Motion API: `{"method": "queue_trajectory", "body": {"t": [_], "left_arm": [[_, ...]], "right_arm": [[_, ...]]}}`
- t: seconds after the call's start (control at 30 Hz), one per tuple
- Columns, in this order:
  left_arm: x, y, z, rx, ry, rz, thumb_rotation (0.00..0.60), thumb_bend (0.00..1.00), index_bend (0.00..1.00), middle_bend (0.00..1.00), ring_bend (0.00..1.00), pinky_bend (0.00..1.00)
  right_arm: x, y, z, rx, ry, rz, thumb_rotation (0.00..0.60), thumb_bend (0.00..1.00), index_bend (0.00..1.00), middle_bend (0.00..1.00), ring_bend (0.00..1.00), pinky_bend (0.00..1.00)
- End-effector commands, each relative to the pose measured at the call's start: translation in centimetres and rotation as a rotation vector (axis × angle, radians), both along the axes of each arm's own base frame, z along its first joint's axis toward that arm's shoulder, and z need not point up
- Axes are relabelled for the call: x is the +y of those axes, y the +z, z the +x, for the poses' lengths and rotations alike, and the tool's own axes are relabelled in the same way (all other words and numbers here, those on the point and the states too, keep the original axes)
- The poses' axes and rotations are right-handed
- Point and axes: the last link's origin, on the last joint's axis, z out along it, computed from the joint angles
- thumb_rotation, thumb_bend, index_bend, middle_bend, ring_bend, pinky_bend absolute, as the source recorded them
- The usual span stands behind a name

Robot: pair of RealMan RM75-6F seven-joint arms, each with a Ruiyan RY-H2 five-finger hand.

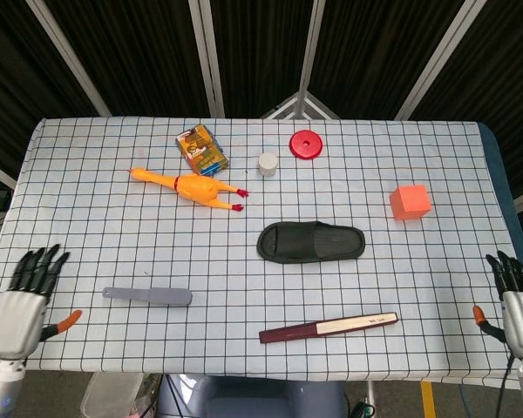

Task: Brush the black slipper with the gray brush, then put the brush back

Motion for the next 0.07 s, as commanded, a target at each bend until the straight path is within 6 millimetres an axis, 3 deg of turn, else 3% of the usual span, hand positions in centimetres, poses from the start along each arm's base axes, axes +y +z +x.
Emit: {"method": "queue_trajectory", "body": {"t": [0.03, 0.07], "left_arm": [[-1.76, 2.24, -1.42, -0.052, -0.048, 0.078, 0.6, 0.0, 0.0, 0.0, 0.0, 0.0], [-1.73, 2.22, -1.46, -0.046, -0.05, 0.072, 0.6, 0.0, 0.0, 0.0, 0.0, 0.0]], "right_arm": [[0.95, -0.05, 0.75, -0.002, 0.036, 0.012, 0.6, 0.4, 0.0, 0.0, 0.0, 0.0], [1.09, -0.24, 0.96, 0.003, 0.047, 0.019, 0.6, 0.4, 0.0, 0.0, 0.0, 0.0]]}}
